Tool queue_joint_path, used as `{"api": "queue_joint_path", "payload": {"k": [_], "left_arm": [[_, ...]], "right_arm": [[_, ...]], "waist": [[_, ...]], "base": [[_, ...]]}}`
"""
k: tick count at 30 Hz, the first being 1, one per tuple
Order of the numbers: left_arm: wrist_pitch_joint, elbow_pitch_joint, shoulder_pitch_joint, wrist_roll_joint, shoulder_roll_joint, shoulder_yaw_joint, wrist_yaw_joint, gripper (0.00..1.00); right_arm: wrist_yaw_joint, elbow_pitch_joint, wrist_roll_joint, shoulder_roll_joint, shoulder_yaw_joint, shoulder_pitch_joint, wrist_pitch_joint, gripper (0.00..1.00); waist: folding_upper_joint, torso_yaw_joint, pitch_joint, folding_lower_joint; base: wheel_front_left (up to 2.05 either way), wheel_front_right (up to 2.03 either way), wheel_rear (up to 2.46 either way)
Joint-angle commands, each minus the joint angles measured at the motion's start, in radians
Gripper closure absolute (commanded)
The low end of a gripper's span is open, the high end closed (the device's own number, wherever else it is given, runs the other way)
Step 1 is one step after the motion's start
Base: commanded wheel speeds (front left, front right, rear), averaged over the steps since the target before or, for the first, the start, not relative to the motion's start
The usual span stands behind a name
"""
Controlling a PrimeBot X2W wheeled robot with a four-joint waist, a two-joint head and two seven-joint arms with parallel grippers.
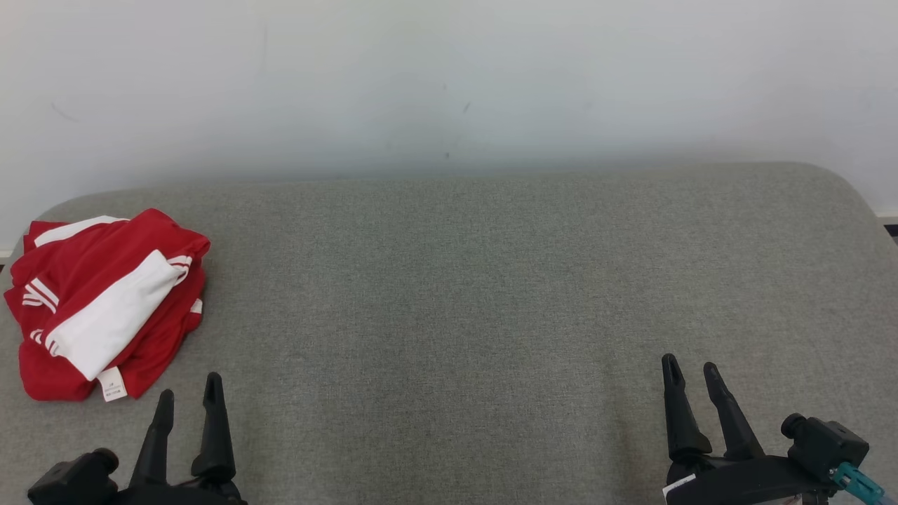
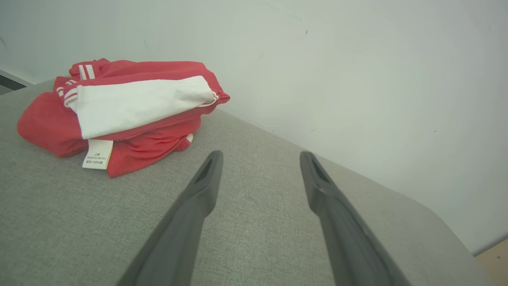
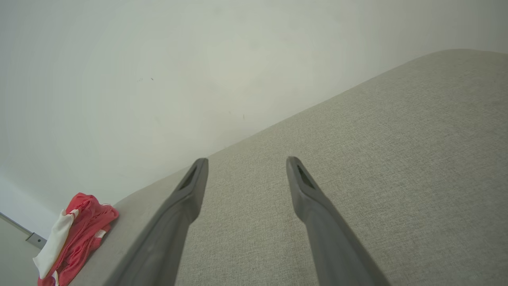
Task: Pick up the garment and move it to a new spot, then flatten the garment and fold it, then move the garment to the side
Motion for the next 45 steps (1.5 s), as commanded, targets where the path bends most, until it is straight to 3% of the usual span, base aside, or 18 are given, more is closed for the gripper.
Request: {"api": "queue_joint_path", "payload": {"k": [1, 13, 45], "left_arm": [[-0.009, -0.015, 0.001, 0.030, 0.008, 0.000, 0.003, 0.00], [-0.040, -0.032, 0.012, 0.146, 0.010, -0.002, 0.013, 0.00], [-0.104, -0.020, 0.034, 0.316, 0.005, 0.029, -0.044, 0.00]], "right_arm": [[-0.001, -0.010, -0.028, -0.004, 0.003, 0.000, -0.010, 0.00], [-0.001, -0.027, -0.150, -0.005, 0.000, 0.010, -0.041, 0.00], [-0.002, -0.056, -0.351, -0.005, -0.022, 0.054, -0.105, 0.00]], "waist": [[0.0000, 0.000, 0.000, 0.0000], [0.0000, 0.005, -0.001, 0.0000], [0.0000, 0.005, -0.005, 0.0000]], "base": [[0.00, 0.00, 0.00], [0.00, 0.00, 0.00], [0.00, 0.00, 0.00]]}}
